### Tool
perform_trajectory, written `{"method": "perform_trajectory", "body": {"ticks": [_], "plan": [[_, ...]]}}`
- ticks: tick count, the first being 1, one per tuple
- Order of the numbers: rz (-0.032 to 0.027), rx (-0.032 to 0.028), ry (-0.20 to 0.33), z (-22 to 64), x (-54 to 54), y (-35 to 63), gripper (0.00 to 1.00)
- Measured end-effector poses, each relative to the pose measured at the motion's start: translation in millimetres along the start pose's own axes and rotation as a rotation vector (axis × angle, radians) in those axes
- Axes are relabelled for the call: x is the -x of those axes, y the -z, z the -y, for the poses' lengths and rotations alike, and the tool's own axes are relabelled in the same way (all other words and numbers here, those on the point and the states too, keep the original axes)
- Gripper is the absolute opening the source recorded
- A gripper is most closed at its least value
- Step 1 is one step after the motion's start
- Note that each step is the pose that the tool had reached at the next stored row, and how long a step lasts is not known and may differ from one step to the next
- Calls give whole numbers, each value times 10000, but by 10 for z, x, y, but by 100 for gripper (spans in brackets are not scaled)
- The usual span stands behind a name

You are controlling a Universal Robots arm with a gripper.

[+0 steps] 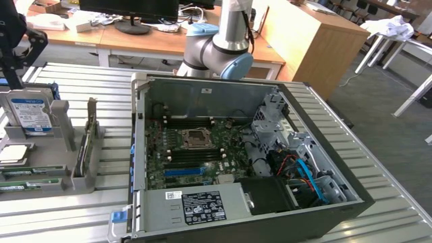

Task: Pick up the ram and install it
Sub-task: 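Pick up the ram and move it above insertion slot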

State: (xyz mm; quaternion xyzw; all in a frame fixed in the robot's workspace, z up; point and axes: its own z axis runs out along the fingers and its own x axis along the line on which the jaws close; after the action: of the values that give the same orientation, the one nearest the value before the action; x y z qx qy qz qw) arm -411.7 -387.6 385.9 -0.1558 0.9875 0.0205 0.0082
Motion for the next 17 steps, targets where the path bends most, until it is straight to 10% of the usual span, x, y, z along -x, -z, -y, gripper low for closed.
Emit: {"method": "perform_trajectory", "body": {"ticks": [17], "plan": [[-123, 50, 3093, 0, 0, 0, 11]]}}
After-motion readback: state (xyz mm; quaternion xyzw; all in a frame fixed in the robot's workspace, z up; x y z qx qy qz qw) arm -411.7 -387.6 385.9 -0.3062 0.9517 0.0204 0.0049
